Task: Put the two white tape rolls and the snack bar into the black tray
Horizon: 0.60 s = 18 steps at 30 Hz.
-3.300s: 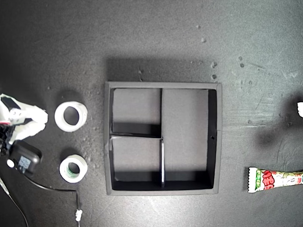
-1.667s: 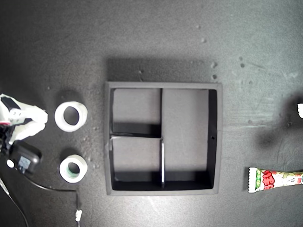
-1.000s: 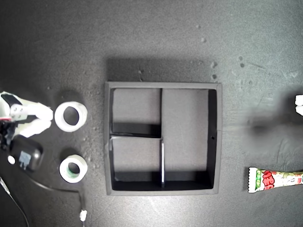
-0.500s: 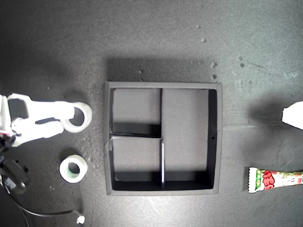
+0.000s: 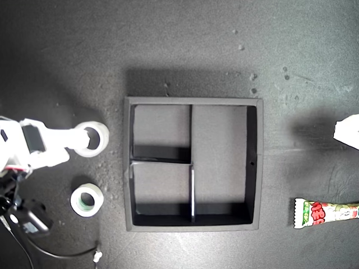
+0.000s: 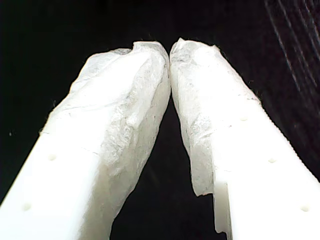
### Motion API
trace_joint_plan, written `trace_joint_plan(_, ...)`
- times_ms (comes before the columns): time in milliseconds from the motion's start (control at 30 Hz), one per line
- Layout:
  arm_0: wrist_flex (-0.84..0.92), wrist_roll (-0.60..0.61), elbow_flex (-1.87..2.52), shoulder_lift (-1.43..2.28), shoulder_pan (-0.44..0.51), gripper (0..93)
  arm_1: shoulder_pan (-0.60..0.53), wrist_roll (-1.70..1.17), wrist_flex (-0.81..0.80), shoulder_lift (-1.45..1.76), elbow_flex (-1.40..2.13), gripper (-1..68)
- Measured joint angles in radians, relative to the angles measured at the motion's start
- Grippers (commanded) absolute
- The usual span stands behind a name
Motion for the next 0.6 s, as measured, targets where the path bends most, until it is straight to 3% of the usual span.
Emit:
trace_joint_plan(300, -0.103, 0.008, -0.006, -0.19, 0.021, 14.7, -0.017, 0.0, -0.221, 0.0, -0.011, -0.3)
trace_joint_plan(600, -0.155, -0.011, -0.161, -0.554, -0.009, 5.8, -0.063, -0.002, -0.193, -0.005, -0.239, -0.1)
